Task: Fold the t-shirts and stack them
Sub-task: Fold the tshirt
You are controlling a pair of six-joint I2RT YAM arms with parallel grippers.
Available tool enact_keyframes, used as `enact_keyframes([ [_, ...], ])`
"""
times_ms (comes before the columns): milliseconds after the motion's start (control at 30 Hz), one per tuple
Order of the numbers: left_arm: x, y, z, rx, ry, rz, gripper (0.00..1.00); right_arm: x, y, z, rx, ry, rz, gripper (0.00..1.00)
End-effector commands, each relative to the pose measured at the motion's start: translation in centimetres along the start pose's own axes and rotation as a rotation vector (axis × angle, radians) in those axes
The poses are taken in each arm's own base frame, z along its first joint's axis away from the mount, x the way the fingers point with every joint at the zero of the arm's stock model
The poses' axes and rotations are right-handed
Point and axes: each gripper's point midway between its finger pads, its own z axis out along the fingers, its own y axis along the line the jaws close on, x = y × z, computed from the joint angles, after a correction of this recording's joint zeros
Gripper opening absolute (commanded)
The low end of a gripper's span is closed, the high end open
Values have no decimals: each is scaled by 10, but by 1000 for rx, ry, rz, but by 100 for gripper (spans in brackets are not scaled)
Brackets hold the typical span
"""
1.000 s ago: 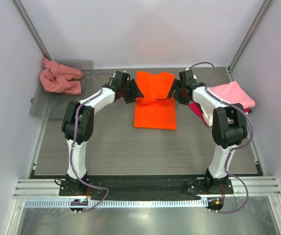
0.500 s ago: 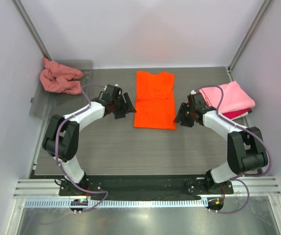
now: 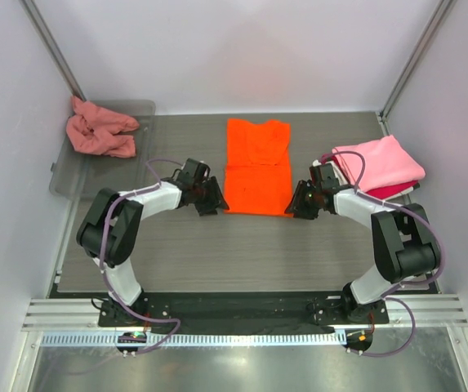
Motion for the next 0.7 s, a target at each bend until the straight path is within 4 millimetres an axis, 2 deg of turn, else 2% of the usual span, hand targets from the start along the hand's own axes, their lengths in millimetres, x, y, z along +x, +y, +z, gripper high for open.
enact_keyframes([
  [0,1,-10,4,56,0,-8,48,-3,0,5,-11,-15,0,40],
  [267,9,0,6,41,6,-19,45,4,-4,11,-6,1,3,28],
  [467,7,-7,16,76,12,-45,26,1,0,9,-17,-10,-3,5],
  [500,6,-9,17,86,9,-50,18,0,0,8,-17,-12,-2,1],
  [600,9,-10,16,108,7,-49,3,-1,2,2,-27,-21,-2,1],
  [667,10,-10,13,116,4,-48,0,1,4,-6,-34,-24,-3,1],
])
